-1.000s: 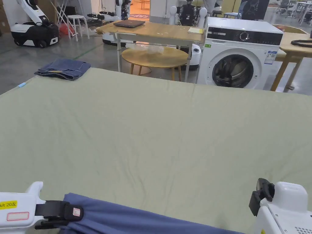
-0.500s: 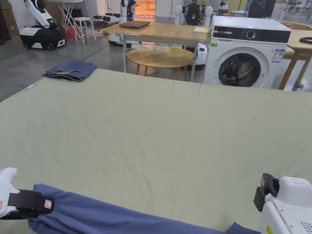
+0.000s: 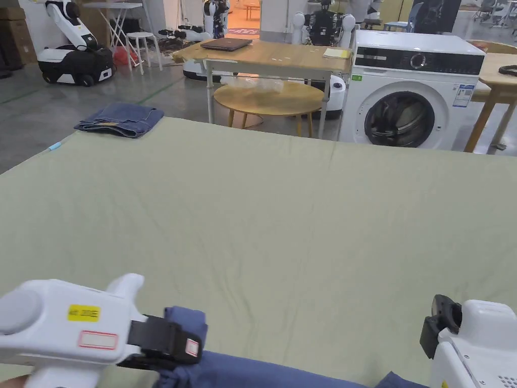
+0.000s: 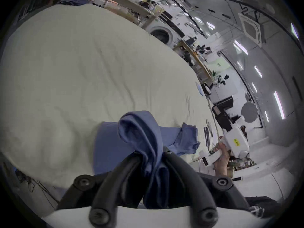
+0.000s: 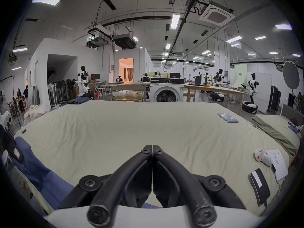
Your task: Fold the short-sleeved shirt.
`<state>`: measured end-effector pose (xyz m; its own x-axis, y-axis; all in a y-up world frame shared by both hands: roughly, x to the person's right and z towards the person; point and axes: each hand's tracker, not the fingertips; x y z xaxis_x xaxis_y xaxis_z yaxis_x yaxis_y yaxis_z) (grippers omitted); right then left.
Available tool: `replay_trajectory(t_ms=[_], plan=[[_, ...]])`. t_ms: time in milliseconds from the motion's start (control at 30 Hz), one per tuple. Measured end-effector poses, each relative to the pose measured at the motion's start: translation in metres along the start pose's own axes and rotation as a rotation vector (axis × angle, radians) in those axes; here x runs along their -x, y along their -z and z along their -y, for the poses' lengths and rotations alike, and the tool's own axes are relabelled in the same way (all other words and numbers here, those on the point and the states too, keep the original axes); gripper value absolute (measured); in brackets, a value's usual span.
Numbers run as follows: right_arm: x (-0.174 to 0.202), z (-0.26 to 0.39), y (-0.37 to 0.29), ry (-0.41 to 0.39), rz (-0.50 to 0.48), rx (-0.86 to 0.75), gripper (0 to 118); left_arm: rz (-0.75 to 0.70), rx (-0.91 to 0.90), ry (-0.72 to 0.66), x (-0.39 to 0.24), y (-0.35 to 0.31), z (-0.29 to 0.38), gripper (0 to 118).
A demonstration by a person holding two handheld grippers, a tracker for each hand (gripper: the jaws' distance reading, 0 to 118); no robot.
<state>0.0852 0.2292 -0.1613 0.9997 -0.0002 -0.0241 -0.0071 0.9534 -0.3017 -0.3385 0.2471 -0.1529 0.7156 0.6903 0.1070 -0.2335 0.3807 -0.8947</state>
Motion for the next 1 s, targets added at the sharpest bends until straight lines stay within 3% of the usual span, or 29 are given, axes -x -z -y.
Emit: replay_trajectory(t_ms=[300, 433, 567, 633, 667, 700, 767, 1000], plan=[[-0.009, 0.003, -0.004, 0.01, 0.025, 0.02, 0, -0.146, 0.244, 0.053, -0.027, 0.139, 0.012, 8], [-0.014, 0.004, -0.005, 0.012, 0.039, 0.027, 0, -0.208, 0.274, 0.048, -0.024, 0.176, 0.018, 8], [-0.015, 0.005, -0.005, 0.016, 0.043, 0.037, 0, -0.223, 0.266, 0.042, -0.031, 0.175, 0.022, 11], [-0.013, 0.006, -0.004, 0.017, 0.041, 0.042, 0, -0.197, 0.265, 0.036, -0.03, 0.168, 0.021, 28], [-0.012, 0.006, -0.003, 0.017, 0.039, 0.044, 0, -0.151, 0.257, 0.02, -0.03, 0.163, 0.02, 42], [-0.012, 0.006, -0.003, 0.017, 0.036, 0.046, 0, -0.115, 0.25, 0.008, -0.032, 0.159, 0.02, 44], [-0.01, 0.006, -0.003, 0.017, 0.032, 0.047, 0, -0.155, 0.266, 0.008, -0.033, 0.144, 0.019, 46], [-0.01, 0.004, -0.005, 0.026, 0.028, 0.047, 0, -0.011, 0.143, -0.004, -0.041, 0.085, 0.006, 45]])
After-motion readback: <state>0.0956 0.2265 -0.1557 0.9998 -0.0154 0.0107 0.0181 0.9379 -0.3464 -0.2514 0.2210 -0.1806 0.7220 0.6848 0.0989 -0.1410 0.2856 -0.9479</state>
